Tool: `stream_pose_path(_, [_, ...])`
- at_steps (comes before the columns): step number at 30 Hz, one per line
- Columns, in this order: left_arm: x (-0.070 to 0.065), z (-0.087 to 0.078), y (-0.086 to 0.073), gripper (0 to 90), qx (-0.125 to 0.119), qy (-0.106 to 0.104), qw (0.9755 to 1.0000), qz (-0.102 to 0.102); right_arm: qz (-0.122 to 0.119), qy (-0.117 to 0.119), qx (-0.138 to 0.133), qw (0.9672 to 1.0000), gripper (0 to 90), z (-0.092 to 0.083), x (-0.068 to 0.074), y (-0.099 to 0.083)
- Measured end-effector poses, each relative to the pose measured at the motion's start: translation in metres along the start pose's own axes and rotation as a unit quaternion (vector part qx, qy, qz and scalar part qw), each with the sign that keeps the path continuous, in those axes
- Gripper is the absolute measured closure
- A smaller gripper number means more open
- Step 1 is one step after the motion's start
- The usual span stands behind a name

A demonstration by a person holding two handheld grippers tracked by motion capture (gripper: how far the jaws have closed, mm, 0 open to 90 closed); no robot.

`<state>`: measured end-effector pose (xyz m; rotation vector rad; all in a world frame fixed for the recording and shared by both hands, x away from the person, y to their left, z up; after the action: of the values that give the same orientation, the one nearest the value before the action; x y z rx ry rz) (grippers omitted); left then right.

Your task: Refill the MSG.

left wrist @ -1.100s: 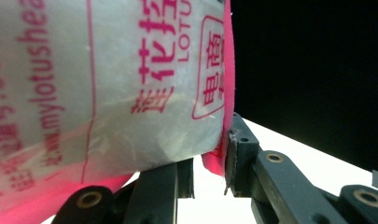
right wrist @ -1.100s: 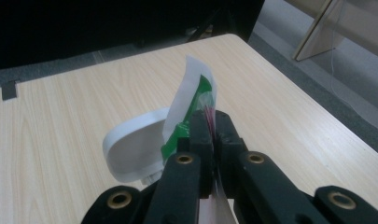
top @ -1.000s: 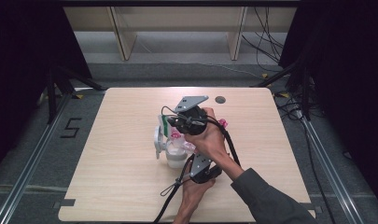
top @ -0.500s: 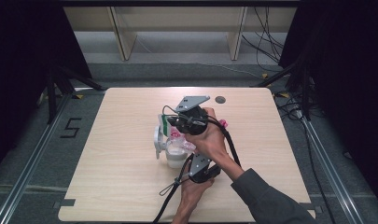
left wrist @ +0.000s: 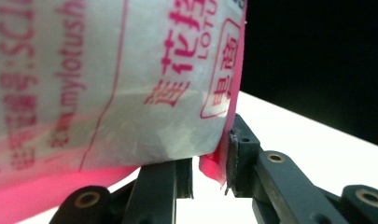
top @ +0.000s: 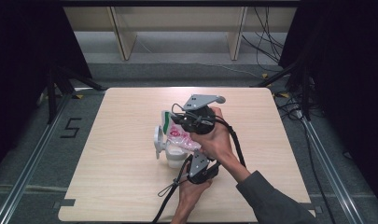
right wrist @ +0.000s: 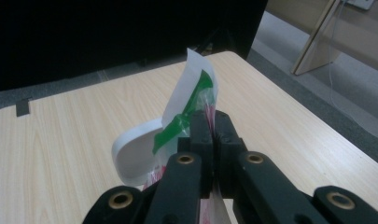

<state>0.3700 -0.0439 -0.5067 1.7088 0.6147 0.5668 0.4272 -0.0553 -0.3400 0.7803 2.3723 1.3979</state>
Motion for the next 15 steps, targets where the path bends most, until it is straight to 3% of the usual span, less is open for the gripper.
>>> stream_pose_path(1, [0.001,-0.001,-0.001,74.7,0.007,0.0,1.0,0.004,-0.002,0.001,-0.004,1.0,90.0,-0.003,-0.001,-0.001])
stream_pose_path(4, [0.001,-0.002,-0.004,74.7,0.021,0.002,0.9997,0.01,0.022,0.009,-0.008,0.9997,90.0,-0.01,-0.003,-0.005])
stream_pose_path(5, [0.001,-0.002,-0.004,74.7,0.024,0.001,0.9997,0.008,0.013,0.013,-0.014,0.9997,90.0,-0.01,-0.004,-0.005])
stream_pose_path(9, [-0.001,-0.004,-0.004,72.5,0.02,-0.008,0.9996,-0.017,0.019,0.015,-0.023,0.9994,90.0,-0.017,-0.005,-0.009])
stream_pose_path(13, [0.001,-0.007,-0.006,70.5,0.035,-0.018,0.9992,-0.006,0.023,0.015,-0.038,0.9989,90.0,-0.026,-0.01,-0.011])
stream_pose_path(15, [0.0,-0.006,-0.007,69.1,0.033,-0.013,0.9993,-0.011,0.047,0.022,-0.037,0.998,90.0,-0.031,-0.009,-0.013])
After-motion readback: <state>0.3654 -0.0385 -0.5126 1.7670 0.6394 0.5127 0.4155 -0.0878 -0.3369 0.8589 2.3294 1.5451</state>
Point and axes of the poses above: each handheld gripper's, and its own axes: z roughly forward along the jaws, y roughly out of its top, x roughly to its left, the point moved 3 cm from there along z, roughly forward along the jaws, and after that the axes turned 8 degrees about z, right-handed, at the moved point
